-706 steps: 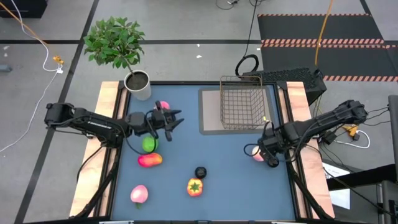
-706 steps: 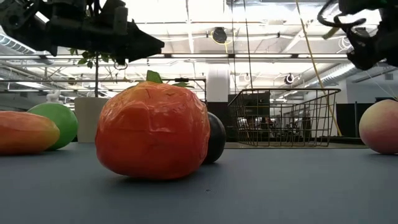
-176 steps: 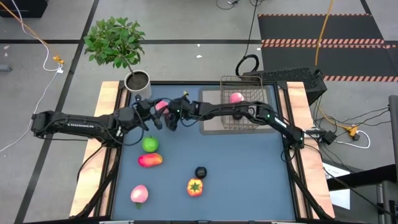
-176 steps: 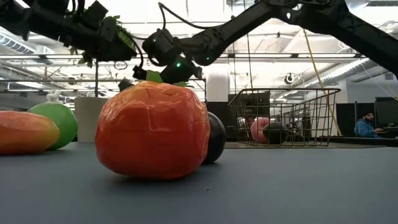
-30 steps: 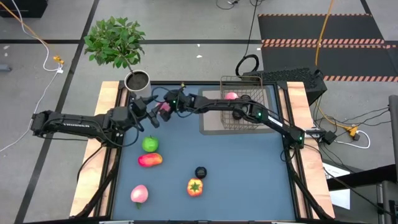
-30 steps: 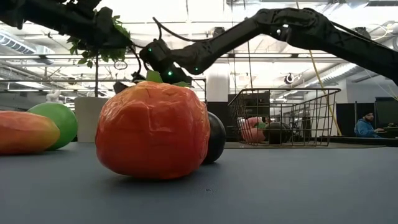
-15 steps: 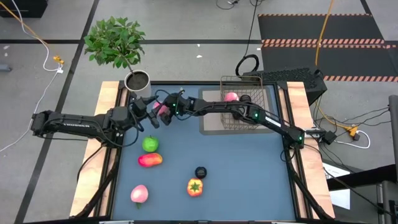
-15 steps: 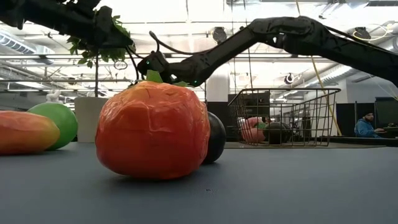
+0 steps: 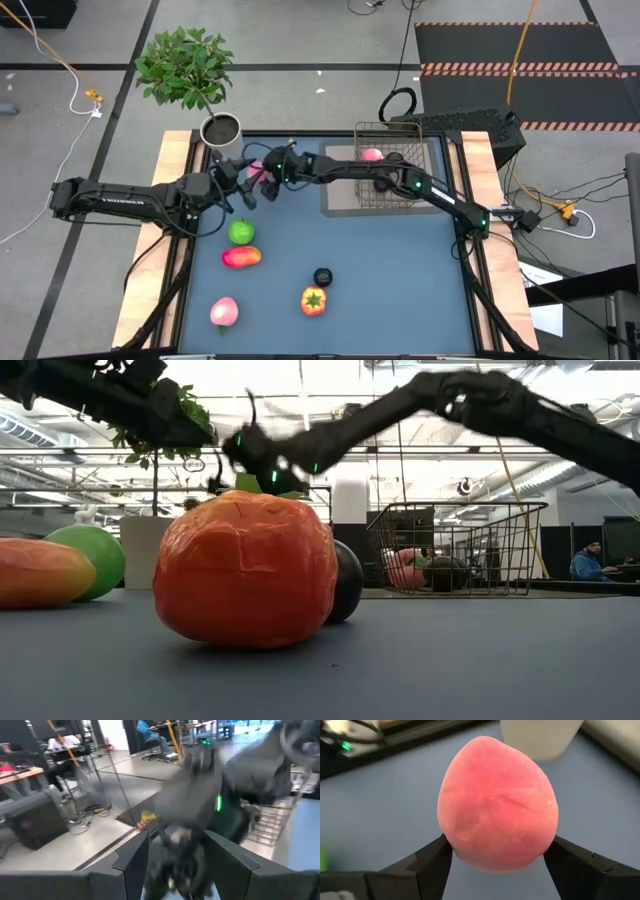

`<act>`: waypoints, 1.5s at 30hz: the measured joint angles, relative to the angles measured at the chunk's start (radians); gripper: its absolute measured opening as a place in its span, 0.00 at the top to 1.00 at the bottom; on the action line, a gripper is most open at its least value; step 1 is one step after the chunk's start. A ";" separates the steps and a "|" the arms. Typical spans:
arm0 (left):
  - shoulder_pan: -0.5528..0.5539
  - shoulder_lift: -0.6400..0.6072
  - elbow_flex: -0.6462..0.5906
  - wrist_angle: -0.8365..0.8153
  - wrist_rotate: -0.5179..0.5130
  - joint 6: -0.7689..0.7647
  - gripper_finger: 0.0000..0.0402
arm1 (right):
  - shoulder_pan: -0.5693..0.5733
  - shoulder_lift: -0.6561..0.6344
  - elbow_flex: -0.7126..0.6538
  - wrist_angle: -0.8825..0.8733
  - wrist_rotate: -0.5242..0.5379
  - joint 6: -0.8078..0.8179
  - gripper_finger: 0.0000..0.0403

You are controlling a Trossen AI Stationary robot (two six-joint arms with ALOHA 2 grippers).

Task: Build produce basket
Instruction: Put the top pink peach into the gold wire basket

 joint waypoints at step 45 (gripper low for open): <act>0.039 0.381 0.000 0.442 0.071 -0.330 0.52 | 0.000 -1.362 -1.473 0.392 0.267 -0.167 0.31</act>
